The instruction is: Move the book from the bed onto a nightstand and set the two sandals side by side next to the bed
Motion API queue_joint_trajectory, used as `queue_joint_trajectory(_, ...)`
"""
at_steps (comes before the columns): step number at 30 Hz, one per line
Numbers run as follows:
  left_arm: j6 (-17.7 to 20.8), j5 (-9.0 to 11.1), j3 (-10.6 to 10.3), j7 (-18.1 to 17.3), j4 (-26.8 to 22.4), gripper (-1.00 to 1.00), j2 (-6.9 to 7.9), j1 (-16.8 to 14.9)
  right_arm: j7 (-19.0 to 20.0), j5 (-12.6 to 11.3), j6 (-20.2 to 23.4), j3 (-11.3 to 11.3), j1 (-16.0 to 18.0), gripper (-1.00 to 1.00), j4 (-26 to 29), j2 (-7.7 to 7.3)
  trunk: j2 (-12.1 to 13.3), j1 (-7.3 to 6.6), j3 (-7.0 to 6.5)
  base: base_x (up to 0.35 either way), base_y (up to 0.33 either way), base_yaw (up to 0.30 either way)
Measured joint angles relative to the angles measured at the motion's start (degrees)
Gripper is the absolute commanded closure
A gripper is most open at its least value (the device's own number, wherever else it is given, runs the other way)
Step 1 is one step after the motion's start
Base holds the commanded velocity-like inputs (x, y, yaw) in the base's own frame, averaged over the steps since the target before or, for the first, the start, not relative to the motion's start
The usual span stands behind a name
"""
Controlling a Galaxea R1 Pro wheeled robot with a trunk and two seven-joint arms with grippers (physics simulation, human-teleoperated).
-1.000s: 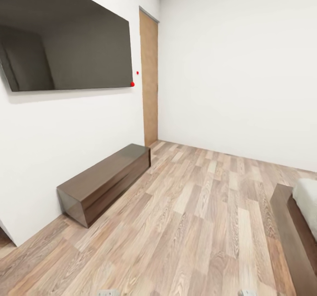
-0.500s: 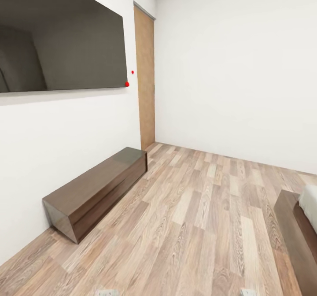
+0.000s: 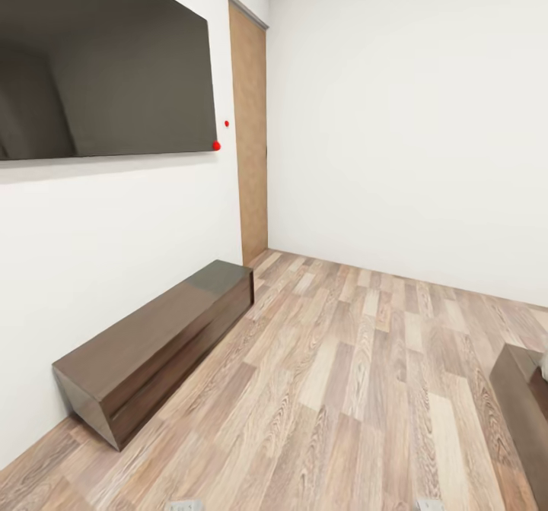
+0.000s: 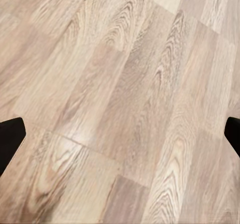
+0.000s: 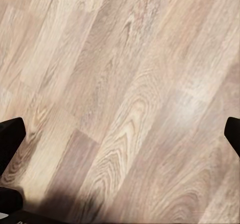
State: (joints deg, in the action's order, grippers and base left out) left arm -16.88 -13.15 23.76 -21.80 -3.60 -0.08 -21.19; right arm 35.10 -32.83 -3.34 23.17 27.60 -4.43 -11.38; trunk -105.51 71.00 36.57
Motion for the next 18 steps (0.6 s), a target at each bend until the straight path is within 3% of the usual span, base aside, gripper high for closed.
queue_joint_trajectory(18, 0.0, 0.0, 0.0, 0.0, 0.0, -1.0, 0.0, 0.0, 0.0, 0.0, 0.0, 0.0, 0.0, -1.0, 0.0, 0.01, 0.0, 0.0, 0.0, 0.331, 0.0, 0.0)
